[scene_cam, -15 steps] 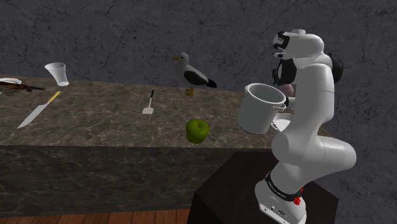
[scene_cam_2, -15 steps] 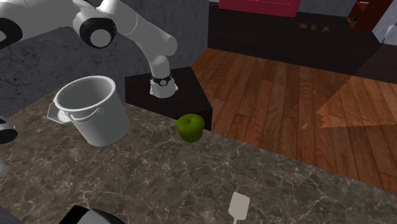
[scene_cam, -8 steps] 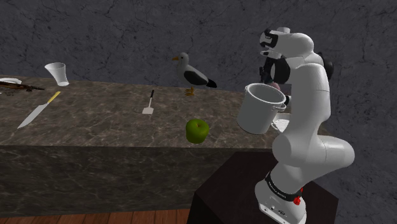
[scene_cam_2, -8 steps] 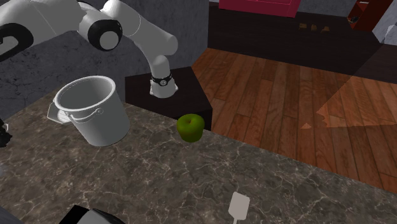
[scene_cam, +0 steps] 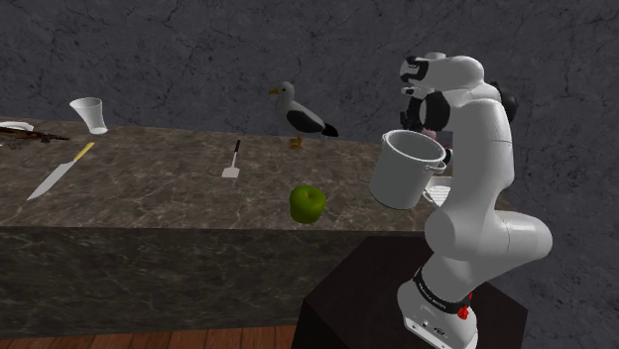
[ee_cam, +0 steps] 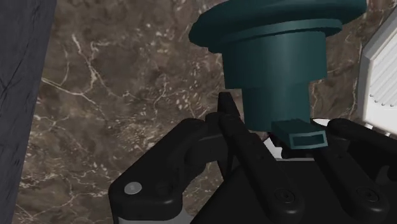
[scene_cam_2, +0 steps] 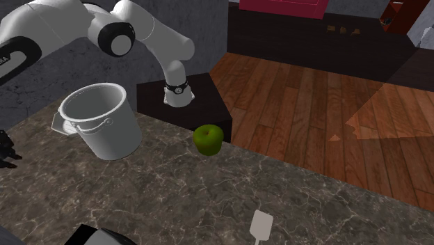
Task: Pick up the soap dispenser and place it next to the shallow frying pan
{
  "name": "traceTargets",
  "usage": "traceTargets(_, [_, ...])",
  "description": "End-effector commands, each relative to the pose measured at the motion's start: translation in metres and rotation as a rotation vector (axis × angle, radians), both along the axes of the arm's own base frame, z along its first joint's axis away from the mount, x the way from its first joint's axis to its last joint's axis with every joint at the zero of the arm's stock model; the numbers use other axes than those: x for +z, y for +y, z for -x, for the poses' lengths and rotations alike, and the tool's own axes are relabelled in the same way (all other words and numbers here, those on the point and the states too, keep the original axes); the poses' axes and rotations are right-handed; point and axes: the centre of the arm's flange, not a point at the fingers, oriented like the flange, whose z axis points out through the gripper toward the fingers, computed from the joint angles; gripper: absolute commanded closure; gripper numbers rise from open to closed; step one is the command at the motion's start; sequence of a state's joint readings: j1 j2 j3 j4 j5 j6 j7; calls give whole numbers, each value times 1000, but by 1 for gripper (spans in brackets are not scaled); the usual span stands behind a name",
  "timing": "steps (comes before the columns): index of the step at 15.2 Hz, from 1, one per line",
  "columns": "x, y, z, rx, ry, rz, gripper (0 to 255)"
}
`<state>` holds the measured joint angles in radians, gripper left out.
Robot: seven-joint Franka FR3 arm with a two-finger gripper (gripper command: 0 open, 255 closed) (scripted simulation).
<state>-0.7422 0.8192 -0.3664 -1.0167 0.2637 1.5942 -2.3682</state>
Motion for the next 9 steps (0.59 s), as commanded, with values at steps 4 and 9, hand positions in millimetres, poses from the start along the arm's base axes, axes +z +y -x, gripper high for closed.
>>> traceTargets(4, [-27,0,0,1,-1,1,255])
traceTargets(9, [-53,0,0,1,-1,1,255])
